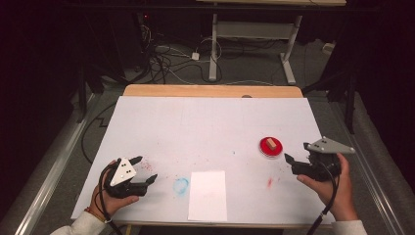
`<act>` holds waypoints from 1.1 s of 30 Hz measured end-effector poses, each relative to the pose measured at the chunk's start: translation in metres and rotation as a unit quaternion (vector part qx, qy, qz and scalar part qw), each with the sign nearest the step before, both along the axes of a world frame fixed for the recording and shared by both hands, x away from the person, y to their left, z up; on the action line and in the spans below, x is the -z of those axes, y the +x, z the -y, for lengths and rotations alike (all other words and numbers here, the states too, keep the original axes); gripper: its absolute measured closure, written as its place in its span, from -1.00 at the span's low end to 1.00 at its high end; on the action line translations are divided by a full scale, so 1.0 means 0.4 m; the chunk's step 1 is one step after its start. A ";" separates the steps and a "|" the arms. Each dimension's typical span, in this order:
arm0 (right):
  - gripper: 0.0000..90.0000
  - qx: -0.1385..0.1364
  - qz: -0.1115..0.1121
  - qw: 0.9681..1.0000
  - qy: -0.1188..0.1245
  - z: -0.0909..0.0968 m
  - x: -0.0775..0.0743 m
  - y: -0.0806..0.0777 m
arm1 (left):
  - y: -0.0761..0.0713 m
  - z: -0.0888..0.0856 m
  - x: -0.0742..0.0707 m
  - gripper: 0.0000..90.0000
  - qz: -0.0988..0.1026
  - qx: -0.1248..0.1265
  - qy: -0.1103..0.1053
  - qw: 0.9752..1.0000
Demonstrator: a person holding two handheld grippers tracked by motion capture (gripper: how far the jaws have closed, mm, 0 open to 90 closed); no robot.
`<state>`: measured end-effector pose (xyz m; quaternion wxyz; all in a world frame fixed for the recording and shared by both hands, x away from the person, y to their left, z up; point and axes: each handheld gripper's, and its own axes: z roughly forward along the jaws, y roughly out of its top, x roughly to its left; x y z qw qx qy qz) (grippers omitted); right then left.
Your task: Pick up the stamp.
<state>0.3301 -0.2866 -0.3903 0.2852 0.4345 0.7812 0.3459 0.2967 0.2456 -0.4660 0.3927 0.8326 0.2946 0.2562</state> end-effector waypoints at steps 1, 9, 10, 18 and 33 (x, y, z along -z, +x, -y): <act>-0.32 -0.001 -0.008 1.000 -0.003 -0.005 0.001 0.016 | -0.001 0.000 0.001 -0.53 -0.006 -0.002 -0.002 1.000; -0.08 0.001 -0.064 0.998 -0.022 -0.058 0.039 0.141 | -0.004 -0.008 0.007 -0.53 -0.014 -0.004 0.001 1.000; -0.05 0.004 -0.067 0.997 -0.024 -0.062 0.044 0.152 | -0.006 -0.009 0.007 -0.53 -0.014 -0.005 0.001 1.000; 0.09 0.001 -0.105 0.994 -0.021 -0.080 0.089 0.219 | -0.012 -0.018 0.011 -0.53 -0.016 -0.011 0.003 1.000; 0.64 0.008 -0.116 0.993 -0.027 -0.090 0.130 0.252 | 0.000 -0.024 0.018 -0.53 -0.013 -0.019 0.009 1.000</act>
